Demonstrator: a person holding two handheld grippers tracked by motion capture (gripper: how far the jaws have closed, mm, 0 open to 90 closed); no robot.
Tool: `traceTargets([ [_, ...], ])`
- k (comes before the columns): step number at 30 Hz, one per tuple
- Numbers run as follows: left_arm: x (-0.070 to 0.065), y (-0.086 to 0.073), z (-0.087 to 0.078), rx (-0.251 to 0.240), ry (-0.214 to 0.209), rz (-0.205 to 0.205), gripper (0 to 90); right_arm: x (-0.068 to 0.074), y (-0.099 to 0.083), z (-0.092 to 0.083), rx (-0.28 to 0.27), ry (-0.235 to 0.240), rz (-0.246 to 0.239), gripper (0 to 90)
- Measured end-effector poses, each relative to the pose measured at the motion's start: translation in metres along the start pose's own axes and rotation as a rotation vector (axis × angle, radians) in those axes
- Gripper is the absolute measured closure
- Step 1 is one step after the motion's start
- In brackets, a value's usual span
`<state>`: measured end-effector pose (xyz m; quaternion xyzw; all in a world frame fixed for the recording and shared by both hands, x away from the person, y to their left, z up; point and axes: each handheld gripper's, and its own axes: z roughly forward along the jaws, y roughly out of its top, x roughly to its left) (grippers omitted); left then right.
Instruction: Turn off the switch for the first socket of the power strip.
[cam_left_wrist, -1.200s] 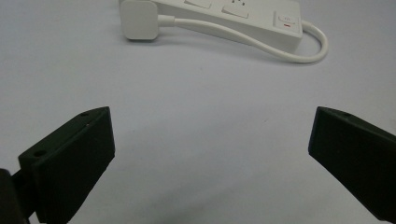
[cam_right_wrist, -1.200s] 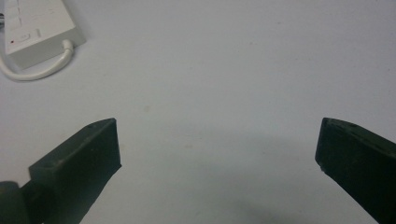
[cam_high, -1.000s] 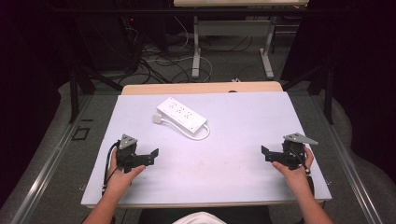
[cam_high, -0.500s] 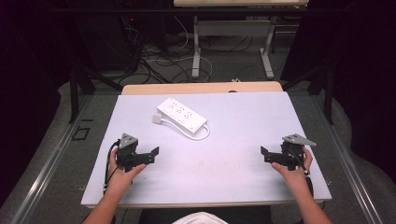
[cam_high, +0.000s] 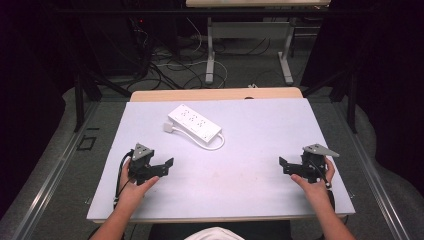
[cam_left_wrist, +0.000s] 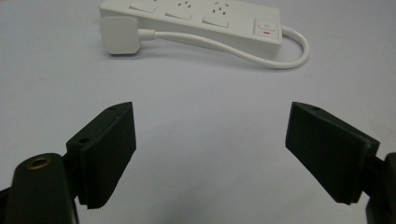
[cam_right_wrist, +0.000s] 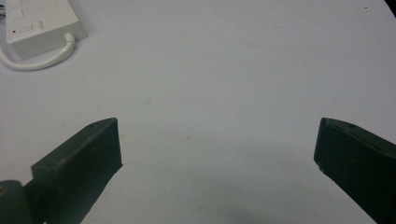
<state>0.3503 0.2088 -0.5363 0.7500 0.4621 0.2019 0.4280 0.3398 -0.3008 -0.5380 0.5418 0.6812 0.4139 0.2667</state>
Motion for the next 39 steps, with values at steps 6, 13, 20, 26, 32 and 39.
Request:
traceTargets([
  [6, -0.003, 0.0, 0.001, 0.009, 0.003, 0.061, 24.4, 0.0, 0.0, 0.001, -0.002, 0.002, -0.001, 0.5],
  [13, -0.009, 0.0, 0.005, 0.016, -0.004, 0.11, 29.8, 0.0, -0.001, 0.001, 0.003, 0.008, -0.001, 1.1],
  [20, -0.014, 0.0, 0.006, 0.015, -0.007, 0.14, 30.8, -0.001, -0.001, 0.0, 0.007, 0.017, -0.002, 1.5],
  [26, -0.016, -0.001, 0.009, 0.05, -0.039, 0.149, 39.7, 0.0, -0.001, 0.001, 0.004, 0.013, 0.001, 1.6],
  [32, -0.019, -0.002, 0.01, 0.06, -0.054, 0.156, 47.8, -0.001, -0.001, 0.001, 0.004, 0.012, -0.003, 1.6],
  [39, -0.023, -0.002, 0.011, 0.093, -0.073, 0.149, 59.6, -0.001, -0.001, 0.001, 0.011, 0.02, -0.006, 1.6],
])
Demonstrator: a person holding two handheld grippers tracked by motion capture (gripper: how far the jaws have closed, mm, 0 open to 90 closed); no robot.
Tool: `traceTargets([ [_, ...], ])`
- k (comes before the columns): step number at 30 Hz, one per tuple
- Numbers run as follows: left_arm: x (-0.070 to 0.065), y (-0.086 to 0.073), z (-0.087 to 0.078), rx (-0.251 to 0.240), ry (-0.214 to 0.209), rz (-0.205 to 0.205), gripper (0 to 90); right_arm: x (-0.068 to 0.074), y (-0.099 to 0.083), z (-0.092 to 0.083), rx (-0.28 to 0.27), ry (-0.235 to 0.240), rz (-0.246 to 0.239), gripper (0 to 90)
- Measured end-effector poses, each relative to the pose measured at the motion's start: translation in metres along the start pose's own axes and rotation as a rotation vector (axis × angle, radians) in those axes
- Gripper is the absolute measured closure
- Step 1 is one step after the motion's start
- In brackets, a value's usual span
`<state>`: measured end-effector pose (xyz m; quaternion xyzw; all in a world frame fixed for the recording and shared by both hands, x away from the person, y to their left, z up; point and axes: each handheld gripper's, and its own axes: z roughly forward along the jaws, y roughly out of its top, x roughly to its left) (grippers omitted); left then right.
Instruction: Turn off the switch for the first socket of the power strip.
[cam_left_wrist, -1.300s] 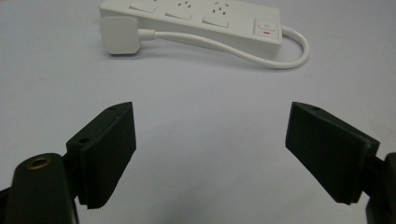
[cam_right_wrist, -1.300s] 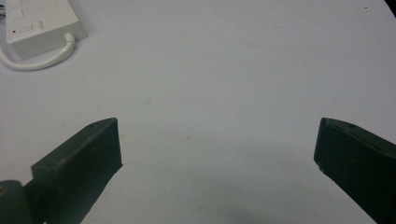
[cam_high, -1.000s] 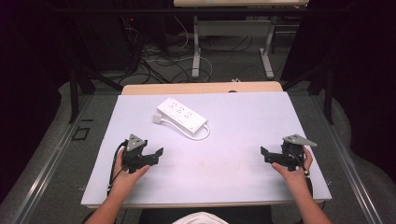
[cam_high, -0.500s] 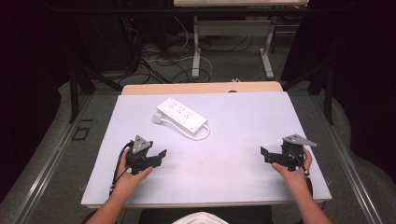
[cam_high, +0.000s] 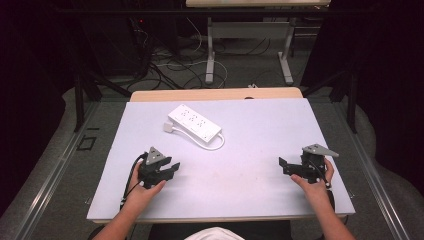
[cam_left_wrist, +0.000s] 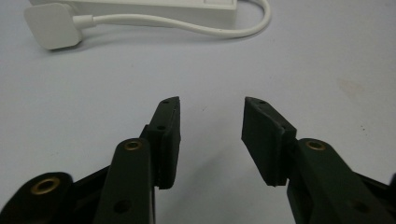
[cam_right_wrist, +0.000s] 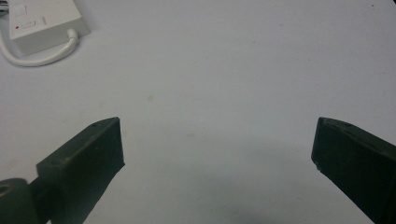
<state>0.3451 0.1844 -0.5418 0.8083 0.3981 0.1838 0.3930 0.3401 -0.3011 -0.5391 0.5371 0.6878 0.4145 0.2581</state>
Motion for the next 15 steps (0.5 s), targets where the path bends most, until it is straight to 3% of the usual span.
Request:
traceTargets([
  [15, -0.0066, 0.0009, -0.0026, 0.058, 0.024, -0.035, 81.0, -0.0025, -0.0002, 0.0002, 0.0, 0.0, 0.011, 1.6],
])
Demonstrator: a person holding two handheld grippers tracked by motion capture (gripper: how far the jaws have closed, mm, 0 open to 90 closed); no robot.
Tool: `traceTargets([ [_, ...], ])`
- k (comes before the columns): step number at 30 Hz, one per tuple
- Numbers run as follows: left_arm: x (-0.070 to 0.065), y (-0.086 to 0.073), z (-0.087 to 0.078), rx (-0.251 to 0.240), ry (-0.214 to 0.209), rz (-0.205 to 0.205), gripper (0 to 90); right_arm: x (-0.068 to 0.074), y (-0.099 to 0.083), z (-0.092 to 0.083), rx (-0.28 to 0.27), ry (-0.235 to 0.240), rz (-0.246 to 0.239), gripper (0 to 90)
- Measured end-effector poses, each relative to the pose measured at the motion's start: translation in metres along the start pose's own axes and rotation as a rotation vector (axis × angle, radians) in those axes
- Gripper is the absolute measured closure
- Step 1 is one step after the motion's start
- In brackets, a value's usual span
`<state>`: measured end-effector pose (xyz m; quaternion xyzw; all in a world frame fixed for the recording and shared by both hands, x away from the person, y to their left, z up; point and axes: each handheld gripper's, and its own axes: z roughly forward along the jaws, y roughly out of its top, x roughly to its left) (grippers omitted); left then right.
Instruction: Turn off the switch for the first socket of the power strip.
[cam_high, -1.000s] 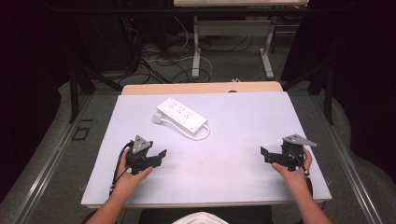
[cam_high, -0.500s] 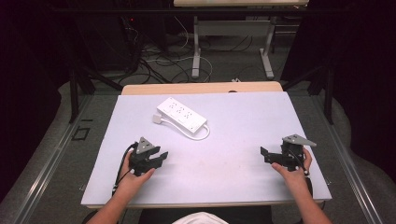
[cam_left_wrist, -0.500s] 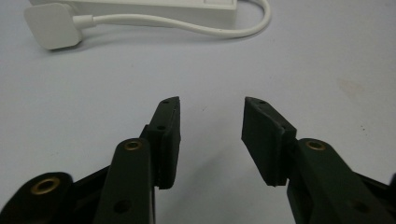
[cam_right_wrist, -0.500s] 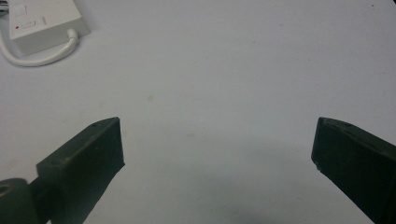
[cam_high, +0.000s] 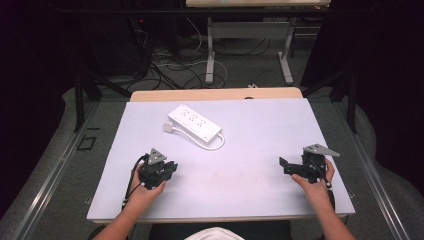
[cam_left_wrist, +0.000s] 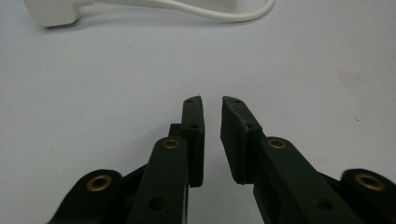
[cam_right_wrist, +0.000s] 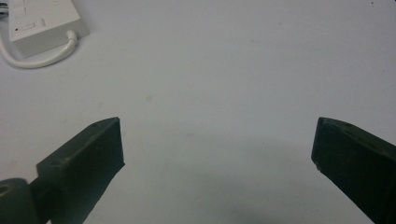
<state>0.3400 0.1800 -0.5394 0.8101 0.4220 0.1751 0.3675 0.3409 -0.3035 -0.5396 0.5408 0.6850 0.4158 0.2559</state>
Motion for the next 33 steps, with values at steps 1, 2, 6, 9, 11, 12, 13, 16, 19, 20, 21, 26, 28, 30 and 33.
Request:
traceTargets([
  [1, 0.0, 0.0, 0.0, 0.007, 0.003, -0.007, 82.2, 0.0, 0.0, 0.0, 0.005, -0.001, 0.007, 1.6],
  [2, 0.001, 0.0, -0.001, 0.021, -0.004, -0.008, 83.5, 0.0, 0.0, 0.0, 0.003, -0.002, 0.003, 1.7],
  [6, 0.001, 0.001, -0.002, 0.052, 0.003, -0.017, 87.1, 0.0, 0.0, 0.0, 0.001, 0.002, 0.009, 1.7],
  [9, 0.0, 0.001, -0.001, 0.05, 0.015, -0.029, 89.9, -0.001, 0.0, 0.0, 0.0, 0.005, 0.009, 1.7],
  [11, 0.0, 0.001, -0.002, 0.06, 0.013, -0.031, 90.0, -0.001, 0.0, 0.0, -0.006, -0.002, 0.01, 1.7],
  [12, 0.0, 0.002, -0.002, 0.06, 0.015, -0.032, 90.0, -0.001, 0.0, 0.0, -0.006, -0.003, 0.01, 1.7],
  [13, -0.001, 0.002, -0.002, 0.058, 0.015, -0.044, 90.0, -0.001, 0.0, 0.0, -0.005, -0.004, 0.01, 1.7],
  [16, -0.001, 0.004, -0.001, 0.052, 0.018, -0.056, 90.0, -0.001, 0.0, 0.0, -0.004, -0.007, 0.009, 1.7],
  [19, -0.002, 0.007, -0.001, 0.059, 0.009, -0.063, 90.0, 0.0, 0.0, 0.0, 0.0, -0.004, 0.013, 1.7],
  [20, -0.002, 0.008, -0.001, 0.063, 0.01, -0.056, 90.0, -0.001, 0.0, 0.0, 0.0, -0.004, 0.012, 1.7],
  [21, -0.003, 0.009, 0.0, 0.058, 0.007, -0.068, 90.0, -0.001, 0.0, 0.0, 0.001, -0.005, 0.013, 1.7],
  [26, -0.004, 0.016, 0.003, 0.067, 0.007, -0.062, 90.0, 0.0, 0.0, -0.001, 0.003, -0.007, 0.022, 1.7],
  [28, -0.005, 0.019, 0.003, 0.069, 0.002, -0.063, 90.0, -0.001, 0.0, -0.001, 0.0, -0.01, 0.016, 1.7],
  [30, -0.005, 0.023, 0.004, 0.066, -0.002, -0.078, 90.0, -0.002, 0.0, 0.0, 0.0, -0.009, 0.012, 1.7],
  [33, -0.007, 0.03, 0.006, 0.051, -0.003, -0.088, 90.0, -0.002, 0.0, 0.0, 0.001, -0.009, 0.016, 1.7],
])
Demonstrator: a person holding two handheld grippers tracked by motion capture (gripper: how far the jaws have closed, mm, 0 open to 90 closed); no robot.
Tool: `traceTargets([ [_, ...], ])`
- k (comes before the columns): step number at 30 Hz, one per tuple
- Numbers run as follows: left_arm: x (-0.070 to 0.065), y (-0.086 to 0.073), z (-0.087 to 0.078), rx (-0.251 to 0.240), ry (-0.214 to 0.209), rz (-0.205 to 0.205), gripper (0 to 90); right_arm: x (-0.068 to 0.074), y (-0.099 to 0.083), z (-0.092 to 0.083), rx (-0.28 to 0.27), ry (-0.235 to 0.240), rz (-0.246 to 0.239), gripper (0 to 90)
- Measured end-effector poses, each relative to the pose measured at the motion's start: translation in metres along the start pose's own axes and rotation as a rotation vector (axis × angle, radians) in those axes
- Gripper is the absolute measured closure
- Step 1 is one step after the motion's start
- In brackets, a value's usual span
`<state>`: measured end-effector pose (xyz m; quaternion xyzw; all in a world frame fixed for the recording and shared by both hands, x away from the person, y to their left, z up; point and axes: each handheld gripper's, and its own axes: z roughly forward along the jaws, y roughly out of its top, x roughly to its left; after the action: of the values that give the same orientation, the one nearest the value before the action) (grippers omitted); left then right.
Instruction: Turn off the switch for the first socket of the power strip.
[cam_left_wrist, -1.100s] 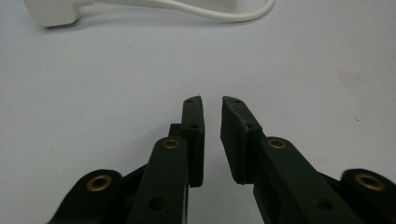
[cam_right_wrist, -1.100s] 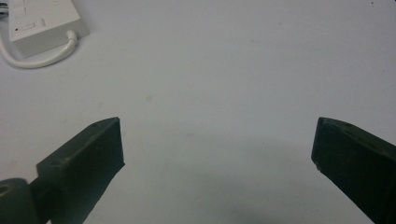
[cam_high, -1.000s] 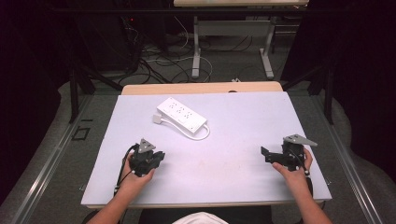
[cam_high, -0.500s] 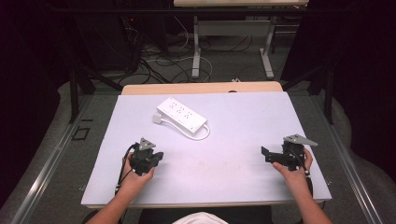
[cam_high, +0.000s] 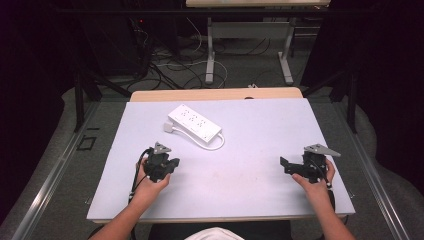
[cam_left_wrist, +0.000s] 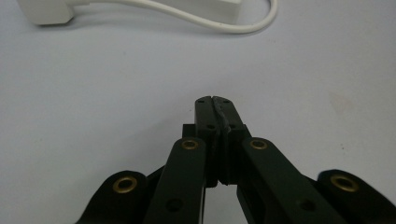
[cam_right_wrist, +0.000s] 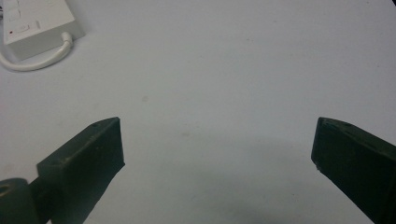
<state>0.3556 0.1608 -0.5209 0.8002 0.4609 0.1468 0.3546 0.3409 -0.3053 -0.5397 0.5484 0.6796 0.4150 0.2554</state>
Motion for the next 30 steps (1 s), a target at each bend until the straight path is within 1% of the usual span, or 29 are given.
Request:
traceTargets([
  [3, -0.001, 0.007, 0.001, -0.003, -0.012, -0.002, 90.0, 0.0, 0.0, 0.0, 0.0, -0.001, -0.001, 1.8],
  [8, -0.002, 0.018, 0.002, -0.005, -0.026, -0.026, 90.0, 0.0, 0.0, 0.0, 0.002, -0.002, 0.004, 1.9],
  [9, -0.002, 0.02, 0.003, -0.006, -0.029, -0.026, 90.0, -0.001, 0.0, 0.0, 0.001, -0.002, 0.004, 1.9],
  [11, -0.002, 0.024, 0.002, -0.002, -0.029, -0.028, 90.0, 0.0, 0.0, 0.0, -0.003, -0.007, 0.01, 2.0],
  [12, -0.002, 0.026, 0.002, -0.004, -0.029, -0.027, 90.0, -0.001, 0.0, 0.0, 0.002, -0.001, 0.01, 2.0],
  [15, -0.003, 0.034, 0.002, -0.003, -0.033, -0.036, 90.0, -0.001, -0.001, 0.0, 0.001, -0.001, 0.01, 2.0],
  [19, -0.004, 0.045, 0.0, -0.005, -0.04, -0.035, 90.0, -0.001, -0.001, 0.001, -0.004, -0.005, 0.012, 2.0],
  [21, -0.004, 0.05, 0.0, -0.003, -0.042, -0.027, 90.0, -0.001, -0.001, 0.001, -0.005, -0.006, 0.012, 2.0],
  [22, -0.004, 0.055, 0.0, -0.002, -0.048, -0.022, 90.0, -0.001, -0.001, 0.001, -0.006, -0.007, 0.013, 2.1],
  [25, -0.004, 0.06, 0.001, 0.001, -0.054, -0.02, 90.0, -0.001, -0.001, 0.001, -0.005, -0.009, 0.021, 2.1],
  [30, -0.005, 0.07, 0.004, 0.008, -0.059, -0.018, 90.0, -0.001, -0.001, 0.001, 0.002, -0.002, 0.02, 2.3],
])
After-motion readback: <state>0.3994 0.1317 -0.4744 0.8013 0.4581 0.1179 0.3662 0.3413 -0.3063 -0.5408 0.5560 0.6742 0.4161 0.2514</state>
